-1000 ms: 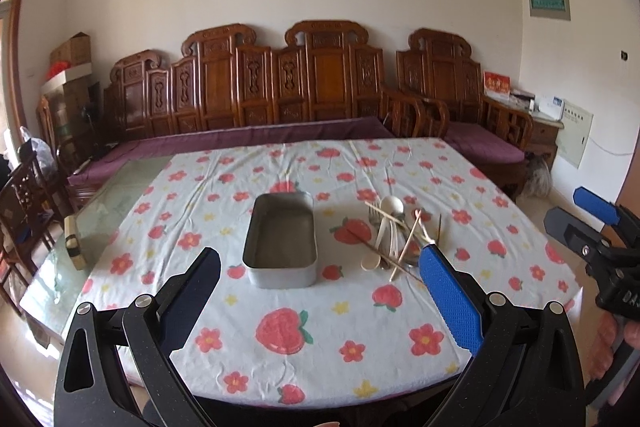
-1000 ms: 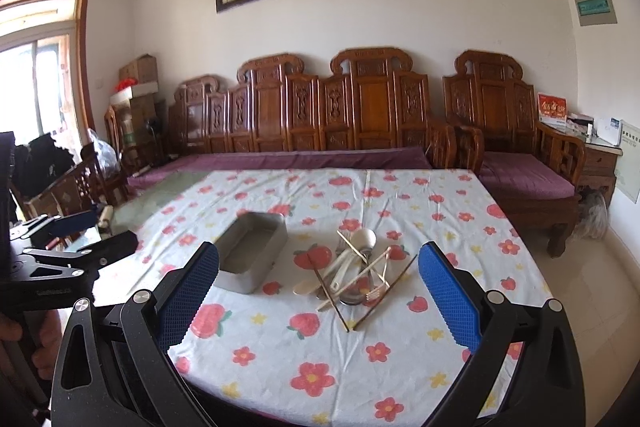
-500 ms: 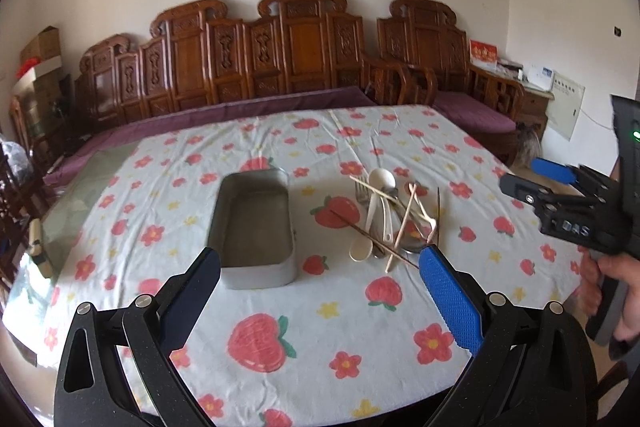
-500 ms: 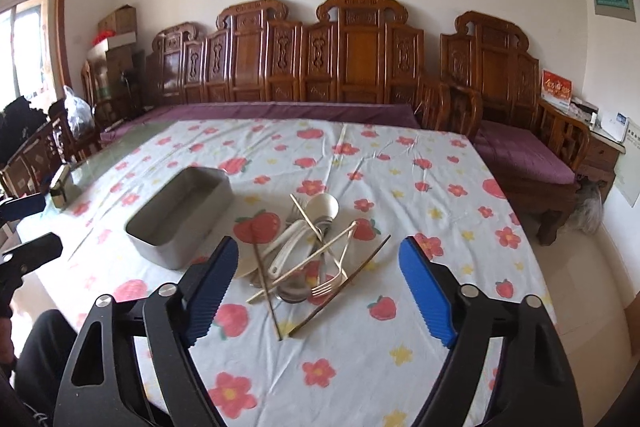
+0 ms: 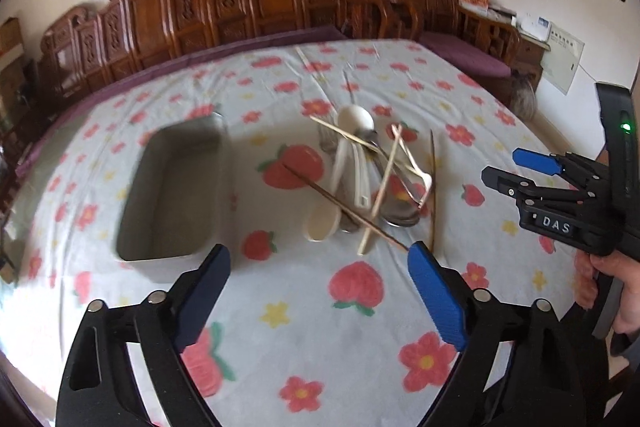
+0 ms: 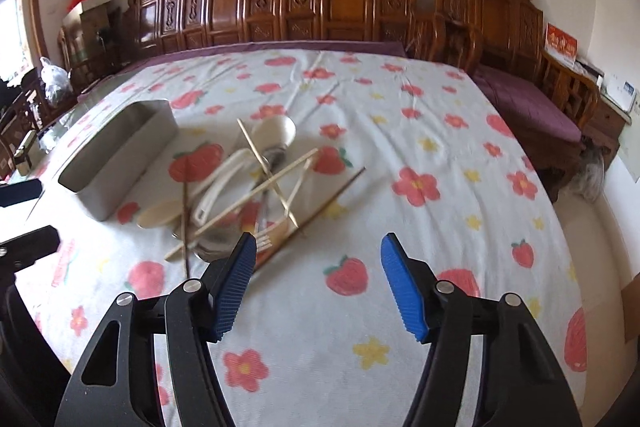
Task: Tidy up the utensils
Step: 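Move both tools to the utensil pile and close left gripper on a chopstick, then lift the chopstick with the left gripper while the right gripper grasps a white plastic fork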
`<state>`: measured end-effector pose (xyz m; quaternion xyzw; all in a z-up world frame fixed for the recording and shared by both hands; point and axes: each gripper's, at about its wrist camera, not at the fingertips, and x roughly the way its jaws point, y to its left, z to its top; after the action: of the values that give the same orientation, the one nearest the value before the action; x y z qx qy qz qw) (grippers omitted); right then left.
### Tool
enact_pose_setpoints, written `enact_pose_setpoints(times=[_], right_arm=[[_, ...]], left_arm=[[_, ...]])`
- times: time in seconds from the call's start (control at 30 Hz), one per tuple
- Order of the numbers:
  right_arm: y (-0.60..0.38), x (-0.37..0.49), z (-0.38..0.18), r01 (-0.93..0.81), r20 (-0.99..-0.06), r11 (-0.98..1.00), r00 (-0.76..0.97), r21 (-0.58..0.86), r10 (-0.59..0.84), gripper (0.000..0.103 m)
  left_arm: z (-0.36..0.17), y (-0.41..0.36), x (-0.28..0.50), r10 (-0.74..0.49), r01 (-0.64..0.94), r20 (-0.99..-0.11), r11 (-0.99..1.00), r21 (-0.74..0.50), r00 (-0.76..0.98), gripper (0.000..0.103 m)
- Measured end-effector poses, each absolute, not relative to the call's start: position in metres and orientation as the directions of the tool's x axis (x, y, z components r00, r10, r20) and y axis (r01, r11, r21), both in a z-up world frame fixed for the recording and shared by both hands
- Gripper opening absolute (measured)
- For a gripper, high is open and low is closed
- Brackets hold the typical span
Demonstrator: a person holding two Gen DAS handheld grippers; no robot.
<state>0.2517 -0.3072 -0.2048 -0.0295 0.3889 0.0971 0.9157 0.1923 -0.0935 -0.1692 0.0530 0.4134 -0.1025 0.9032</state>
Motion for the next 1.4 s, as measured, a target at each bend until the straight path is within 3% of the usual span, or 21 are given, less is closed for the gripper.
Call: enact_pose_setpoints(times=[0.27,0.5,0.67,0.87,1.0,1.4], right_arm=[[-0.323,0.258,-0.212,-0.174,-0.73,0.983,0.664,0.059,0.161,0.066],[-0.328,0.26,-0.215,-0.16,-0.738,0.985,0.656,0.066,0.156,0.066],[-0.325,0.259,-0.214,-0.171,-0.738,0.983,0.655,0.066,0.163,0.066],[-0.32,0.256,-0.211,-0.181,-0.735,0.981,0.657,0.062,0.168,0.066],[-0.319,0.256,-0.211,-0.182,-0.738,0.982,0.654,0.057,0.164,0.066],[-0.31,0.253,-0.216,-0.205,-0.748,0.977,0.638,0.06,0.18,0.066]], left_arm=[[-0.207,-0.12,0.238,-0.196,0.214,-0.845,0.972,-0.1,0.498,0.069],[-0.235,-0.13,0.271,-0.208,0.138,-0.895,0.976,-0.166,0.395,0.042],[-0.245,-0.137,0.283,-0.184,0.112,-0.907,0.982,-0.152,0.38,0.04],[-0.245,-0.135,0.284,-0.183,0.095,-0.908,0.983,-0.159,0.377,0.029],[-0.243,-0.132,0.281,-0.19,0.094,-0.912,0.982,-0.167,0.363,0.009],[-0.238,-0.109,0.257,-0.229,0.089,-0.902,0.973,-0.211,0.365,0.005]])
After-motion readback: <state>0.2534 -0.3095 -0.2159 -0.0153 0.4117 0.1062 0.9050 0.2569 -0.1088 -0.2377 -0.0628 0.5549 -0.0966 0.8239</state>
